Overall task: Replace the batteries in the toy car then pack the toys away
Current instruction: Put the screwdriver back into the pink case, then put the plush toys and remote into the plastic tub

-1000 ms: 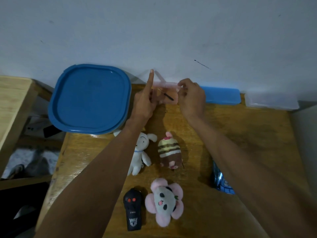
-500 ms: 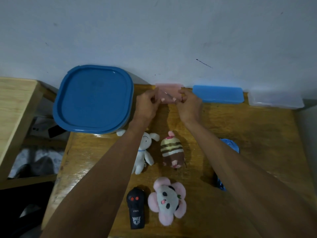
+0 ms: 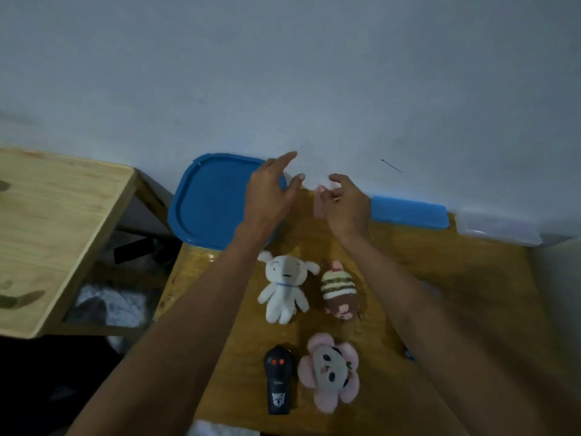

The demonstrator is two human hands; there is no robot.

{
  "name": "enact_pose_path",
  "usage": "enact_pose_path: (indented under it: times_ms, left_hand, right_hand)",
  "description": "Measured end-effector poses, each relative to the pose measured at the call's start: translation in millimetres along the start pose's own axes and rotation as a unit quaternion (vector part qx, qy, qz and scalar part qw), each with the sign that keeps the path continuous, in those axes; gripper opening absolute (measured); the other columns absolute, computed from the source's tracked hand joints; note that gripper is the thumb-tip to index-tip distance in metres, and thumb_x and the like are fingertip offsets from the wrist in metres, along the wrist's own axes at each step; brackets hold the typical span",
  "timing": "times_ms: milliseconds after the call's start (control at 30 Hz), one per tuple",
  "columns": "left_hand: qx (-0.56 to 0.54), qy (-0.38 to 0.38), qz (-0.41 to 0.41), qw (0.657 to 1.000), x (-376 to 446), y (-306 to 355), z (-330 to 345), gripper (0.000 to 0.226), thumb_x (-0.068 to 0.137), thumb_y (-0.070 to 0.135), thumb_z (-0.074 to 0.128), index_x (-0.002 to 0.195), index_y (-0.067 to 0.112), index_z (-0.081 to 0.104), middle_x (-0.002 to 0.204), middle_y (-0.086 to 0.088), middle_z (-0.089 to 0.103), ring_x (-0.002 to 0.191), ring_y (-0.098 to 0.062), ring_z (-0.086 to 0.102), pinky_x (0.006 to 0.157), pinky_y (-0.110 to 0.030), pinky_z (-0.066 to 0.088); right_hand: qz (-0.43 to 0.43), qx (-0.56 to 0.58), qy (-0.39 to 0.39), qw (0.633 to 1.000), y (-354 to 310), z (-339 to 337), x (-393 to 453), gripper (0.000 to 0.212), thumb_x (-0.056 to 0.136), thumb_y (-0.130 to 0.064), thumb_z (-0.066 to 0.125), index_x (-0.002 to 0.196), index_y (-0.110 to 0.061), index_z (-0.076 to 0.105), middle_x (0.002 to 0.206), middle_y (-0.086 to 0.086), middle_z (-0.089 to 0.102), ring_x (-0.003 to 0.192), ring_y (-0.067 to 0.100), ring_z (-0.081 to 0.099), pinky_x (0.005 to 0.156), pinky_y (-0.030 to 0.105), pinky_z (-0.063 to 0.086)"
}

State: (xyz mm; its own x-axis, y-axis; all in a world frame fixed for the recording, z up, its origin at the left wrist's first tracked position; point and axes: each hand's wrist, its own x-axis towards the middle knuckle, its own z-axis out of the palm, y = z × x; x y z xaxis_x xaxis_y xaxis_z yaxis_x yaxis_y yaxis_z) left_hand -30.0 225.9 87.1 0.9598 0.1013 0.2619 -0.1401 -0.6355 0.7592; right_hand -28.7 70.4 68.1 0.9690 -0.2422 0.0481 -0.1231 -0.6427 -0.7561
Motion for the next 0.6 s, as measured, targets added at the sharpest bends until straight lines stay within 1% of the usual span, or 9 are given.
enact_pose_path:
  times_ms: [67, 100, 167, 233, 333, 400, 467, 533, 600]
  left_hand:
    - [0.02, 0.018, -0.009, 1.0, 0.3, -19.9, -38.3, 0.054, 0.093, 0.046, 0.067, 0.14, 0.022, 0.059, 0.129, -0.008, 0.068, 0.117, -0.023, 0.063, 0.094, -0.04, 0.056]
    - [0.027, 0.016, -0.023, 0.999, -0.8, -32.1, -56.1, 0.059, 0.091, 0.05, 0.069, 0.141, 0.021, 0.058, 0.131, -0.008, 0.067, 0.121, -0.023, 0.061, 0.098, -0.039, 0.054]
    - [0.06, 0.0, -0.054, 0.997, -3.5, -57.0, -86.1, 0.069, 0.086, 0.055, 0.073, 0.143, 0.02, 0.056, 0.135, -0.009, 0.064, 0.125, -0.026, 0.058, 0.104, -0.038, 0.049]
    - [0.106, -0.014, -0.078, 0.991, -6.7, -81.1, -107.8, 0.076, 0.082, 0.059, 0.075, 0.145, 0.021, 0.054, 0.134, -0.014, 0.063, 0.124, -0.033, 0.058, 0.104, -0.046, 0.049]
    - [0.122, -0.026, -0.133, 0.983, -13.0, -109.5, -124.3, 0.089, 0.075, 0.067, 0.077, 0.147, 0.022, 0.049, 0.134, -0.018, 0.06, 0.122, -0.039, 0.056, 0.1, -0.051, 0.05]
    - [0.097, -0.076, -0.158, 0.98, -16.0, -122.8, -126.1, 0.1, 0.067, 0.073, 0.076, 0.147, 0.023, 0.044, 0.136, -0.014, 0.059, 0.124, -0.036, 0.056, 0.099, -0.052, 0.051]
    - [0.069, -0.117, -0.154, 0.979, -19.8, -132.2, -123.0, 0.107, 0.067, 0.067, 0.083, 0.152, 0.022, 0.035, 0.14, -0.011, 0.056, 0.126, -0.034, 0.053, 0.1, -0.053, 0.051]
    - [0.071, -0.1, -0.134, 0.983, -24.2, -139.5, -118.1, 0.109, 0.068, 0.061, 0.085, 0.154, 0.019, 0.032, 0.142, -0.012, 0.053, 0.127, -0.035, 0.051, 0.101, -0.053, 0.049]
    - [0.087, -0.071, -0.128, 0.985, -28.9, -143.3, -113.9, 0.108, 0.068, 0.064, 0.083, 0.154, 0.021, 0.033, 0.146, -0.012, 0.05, 0.132, -0.037, 0.043, 0.106, -0.053, 0.043]
  right_hand:
    - [-0.007, 0.021, -0.03, 0.999, -19.9, 15.0, -13.9, 0.042, 0.096, -0.039, 0.063, 0.137, -0.029, 0.057, 0.116, 0.001, 0.073, 0.097, 0.014, 0.068, 0.081, 0.027, 0.056]
    - [-0.008, 0.025, -0.047, 0.999, -27.9, 23.0, -21.7, 0.048, 0.095, -0.042, 0.064, 0.141, -0.028, 0.054, 0.12, 0.002, 0.071, 0.103, 0.016, 0.067, 0.084, 0.029, 0.056]
    - [-0.002, 0.011, -0.076, 0.997, -39.4, 38.1, -36.3, 0.065, 0.091, -0.053, 0.065, 0.147, -0.028, 0.045, 0.134, 0.005, 0.062, 0.12, 0.023, 0.06, 0.095, 0.039, 0.053]
    - [0.01, -0.014, -0.086, 0.996, -45.8, 52.4, -49.2, 0.078, 0.085, -0.06, 0.068, 0.15, -0.028, 0.039, 0.143, 0.007, 0.052, 0.132, 0.027, 0.048, 0.101, 0.042, 0.048]
    - [0.028, -0.014, -0.089, 0.996, -48.4, 70.4, -63.3, 0.08, 0.078, -0.06, 0.074, 0.145, -0.03, 0.041, 0.135, 0.007, 0.047, 0.127, 0.029, 0.048, 0.094, 0.04, 0.048]
    - [0.036, -0.019, -0.095, 0.995, -48.7, 78.4, -67.3, 0.084, 0.075, -0.059, 0.078, 0.143, -0.027, 0.042, 0.13, 0.006, 0.045, 0.123, 0.028, 0.049, 0.092, 0.038, 0.049]
    - [0.043, -0.036, -0.094, 0.994, -49.7, 83.9, -69.1, 0.087, 0.071, -0.058, 0.081, 0.14, -0.023, 0.042, 0.128, 0.006, 0.043, 0.121, 0.028, 0.049, 0.091, 0.037, 0.049]
    - [0.046, -0.051, -0.088, 0.994, -50.7, 88.5, -70.8, 0.088, 0.069, -0.058, 0.084, 0.137, -0.02, 0.043, 0.128, 0.007, 0.042, 0.12, 0.028, 0.048, 0.092, 0.038, 0.051]
    - [0.039, -0.06, -0.074, 0.995, -51.4, 92.4, -72.1, 0.088, 0.067, -0.057, 0.085, 0.135, -0.019, 0.044, 0.129, 0.007, 0.04, 0.121, 0.027, 0.046, 0.094, 0.036, 0.049]
